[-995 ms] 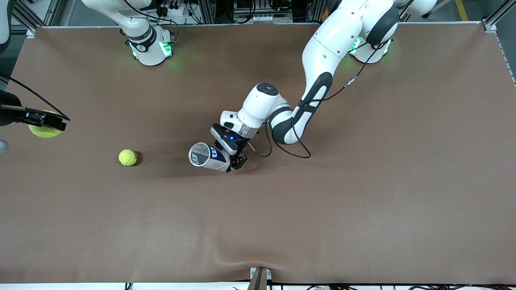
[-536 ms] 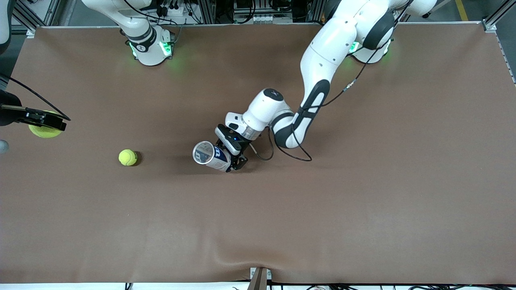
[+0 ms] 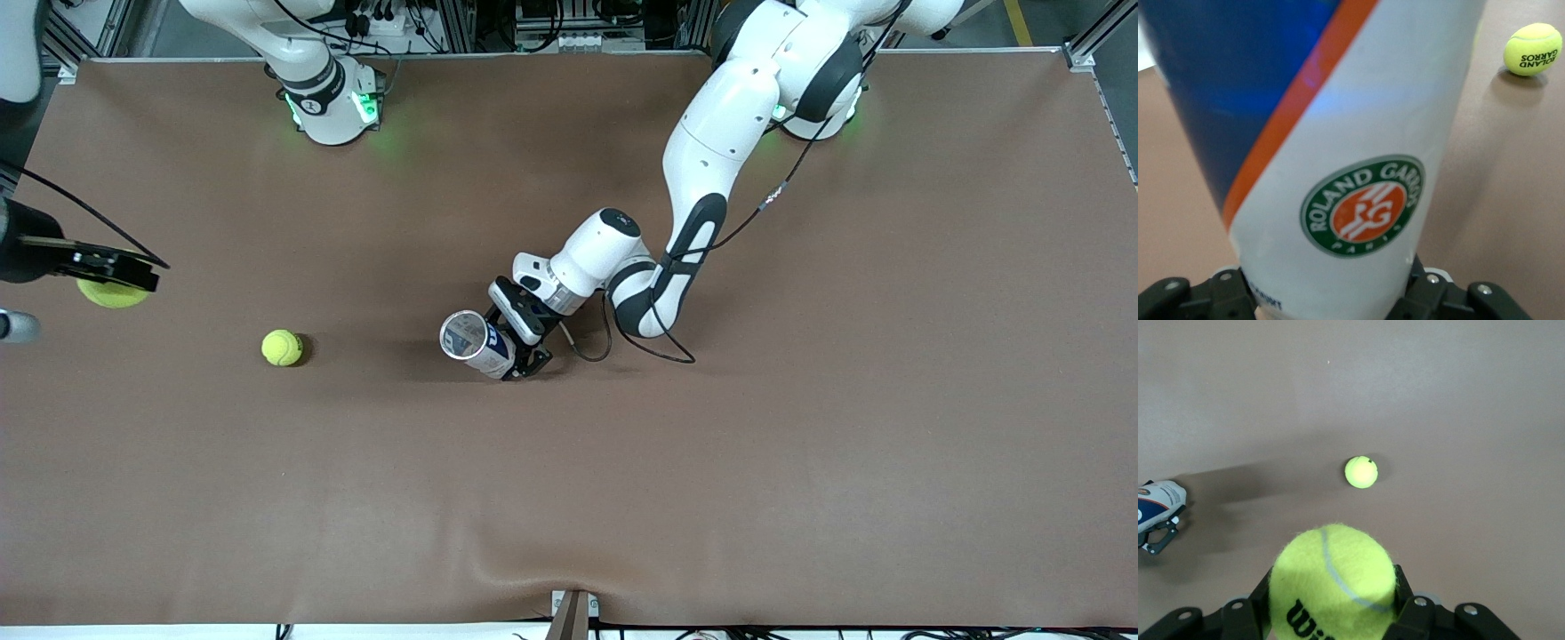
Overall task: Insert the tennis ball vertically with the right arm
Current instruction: 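Carry the Wilson ball with the right gripper over the can opening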
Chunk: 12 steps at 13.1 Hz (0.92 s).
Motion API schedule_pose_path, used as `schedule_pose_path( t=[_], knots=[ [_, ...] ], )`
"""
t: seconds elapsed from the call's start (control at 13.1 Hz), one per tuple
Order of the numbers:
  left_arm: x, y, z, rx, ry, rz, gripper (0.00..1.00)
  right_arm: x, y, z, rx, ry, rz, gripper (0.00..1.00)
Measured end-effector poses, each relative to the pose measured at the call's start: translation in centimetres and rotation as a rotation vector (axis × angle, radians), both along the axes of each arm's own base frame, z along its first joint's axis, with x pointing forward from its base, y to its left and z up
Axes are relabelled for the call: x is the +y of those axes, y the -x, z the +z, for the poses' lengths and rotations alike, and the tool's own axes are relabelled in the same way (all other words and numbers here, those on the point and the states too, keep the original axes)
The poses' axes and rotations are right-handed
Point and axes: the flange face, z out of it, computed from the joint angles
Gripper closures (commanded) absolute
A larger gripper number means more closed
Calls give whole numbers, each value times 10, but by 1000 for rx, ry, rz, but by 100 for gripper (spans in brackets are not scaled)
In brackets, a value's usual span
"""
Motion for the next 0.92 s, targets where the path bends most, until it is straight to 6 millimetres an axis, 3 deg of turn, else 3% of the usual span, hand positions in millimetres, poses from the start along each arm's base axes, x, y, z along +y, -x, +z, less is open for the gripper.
schedule_pose_path(
  t=[0.54, 0.92],
  knots=[
    [12, 0, -20, 4, 36, -8, 20, 126, -18, -49, -9, 28, -176, 100],
    [17, -4, -22, 4, 41, -2, 20, 219, -26, -90, -85, 22, -326, 100]
  ],
)
